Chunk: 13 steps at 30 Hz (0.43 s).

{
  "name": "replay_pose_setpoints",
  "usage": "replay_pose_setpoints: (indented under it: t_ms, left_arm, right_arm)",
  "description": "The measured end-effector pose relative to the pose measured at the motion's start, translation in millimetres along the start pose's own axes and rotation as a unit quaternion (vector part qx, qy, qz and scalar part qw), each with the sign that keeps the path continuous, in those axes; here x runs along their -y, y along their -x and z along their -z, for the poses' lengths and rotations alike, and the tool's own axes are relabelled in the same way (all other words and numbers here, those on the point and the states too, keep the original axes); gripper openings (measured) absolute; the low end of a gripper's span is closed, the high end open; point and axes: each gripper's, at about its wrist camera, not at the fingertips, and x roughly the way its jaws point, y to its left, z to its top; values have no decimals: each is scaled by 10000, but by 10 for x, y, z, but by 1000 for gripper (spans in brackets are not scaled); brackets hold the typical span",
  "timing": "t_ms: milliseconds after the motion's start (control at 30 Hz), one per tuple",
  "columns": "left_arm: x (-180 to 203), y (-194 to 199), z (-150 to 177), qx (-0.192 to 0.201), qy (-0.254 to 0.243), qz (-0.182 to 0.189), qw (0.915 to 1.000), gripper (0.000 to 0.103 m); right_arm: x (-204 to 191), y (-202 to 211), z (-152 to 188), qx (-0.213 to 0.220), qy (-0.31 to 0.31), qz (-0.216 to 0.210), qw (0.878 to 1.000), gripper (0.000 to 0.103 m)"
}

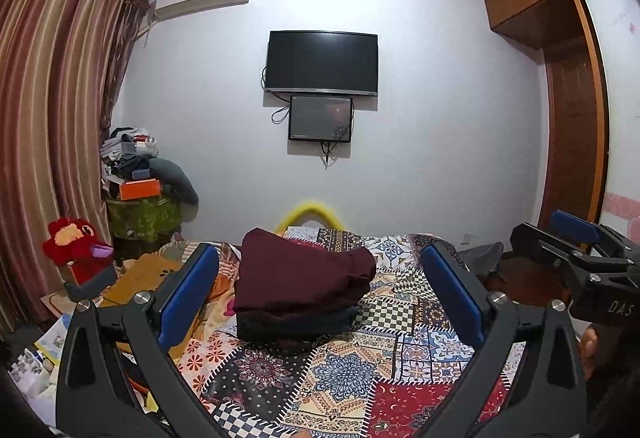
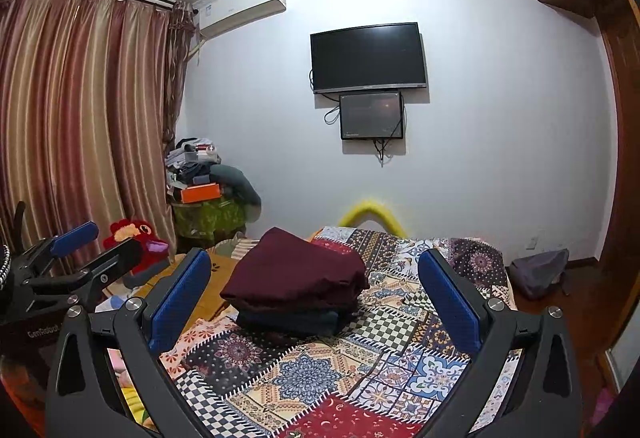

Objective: Fold large clothes

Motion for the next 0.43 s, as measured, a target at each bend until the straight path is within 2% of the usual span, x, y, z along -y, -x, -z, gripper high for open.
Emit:
replay_pose_setpoints:
  t_ms: [433]
  left_arm:
    - [-33, -13, 45, -28, 54, -20, 10000, 103]
  right_arm:
    - [-13, -53, 28, -60, 18, 2, 10000, 103]
